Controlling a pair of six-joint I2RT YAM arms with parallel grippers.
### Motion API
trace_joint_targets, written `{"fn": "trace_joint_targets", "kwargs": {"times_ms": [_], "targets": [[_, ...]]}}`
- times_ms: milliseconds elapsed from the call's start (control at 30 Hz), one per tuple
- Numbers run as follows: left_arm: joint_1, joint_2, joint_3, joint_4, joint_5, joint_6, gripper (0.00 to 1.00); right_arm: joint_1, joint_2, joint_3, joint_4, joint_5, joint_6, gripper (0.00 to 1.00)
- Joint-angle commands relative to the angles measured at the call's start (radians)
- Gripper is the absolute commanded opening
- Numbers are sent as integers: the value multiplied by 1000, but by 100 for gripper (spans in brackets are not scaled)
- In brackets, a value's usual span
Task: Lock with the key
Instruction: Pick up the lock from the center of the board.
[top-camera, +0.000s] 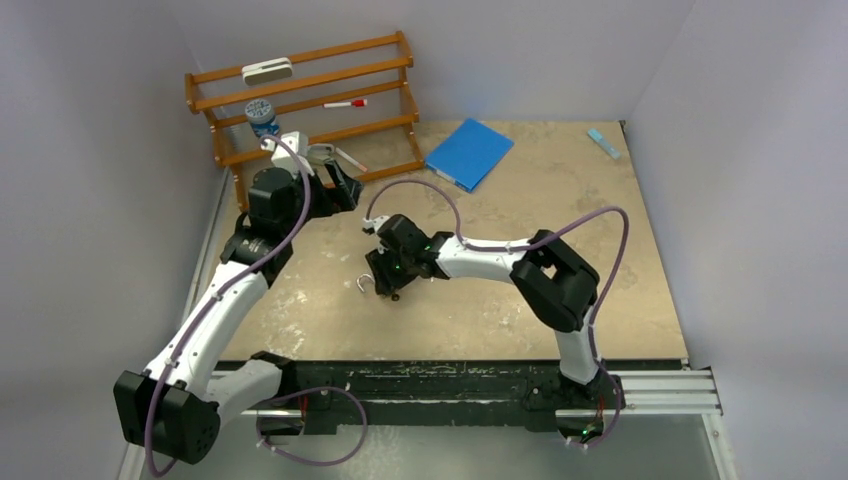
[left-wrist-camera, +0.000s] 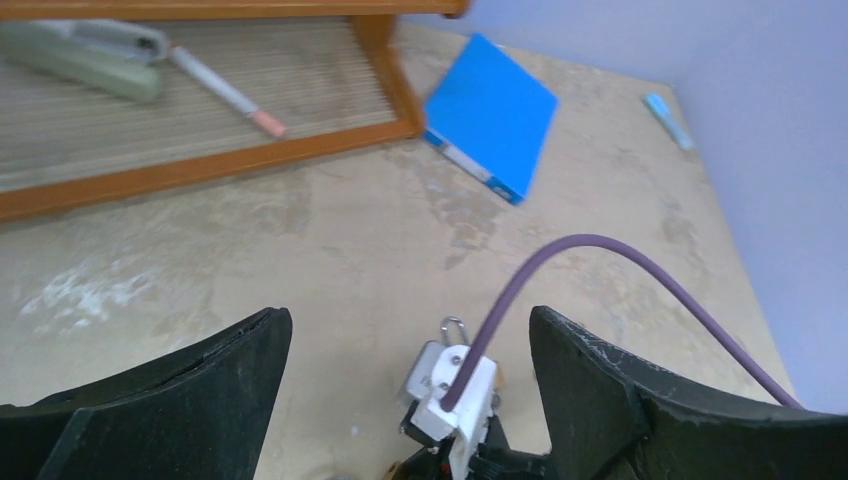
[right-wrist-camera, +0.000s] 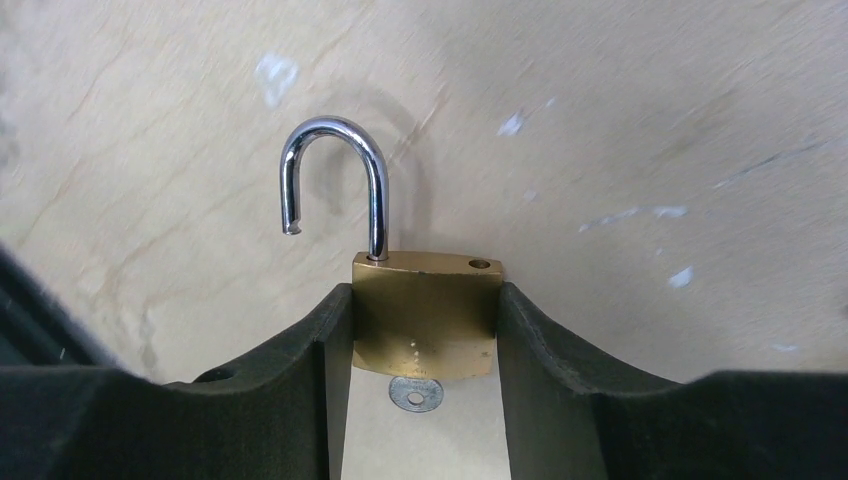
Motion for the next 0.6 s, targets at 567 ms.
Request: {"fn": "trace_joint_targets", "kwargs": {"times_ms": [567], "targets": [[6,11,239,-351,1319,651,94,-178,-477,-260,233,-377,-65,0]]}}
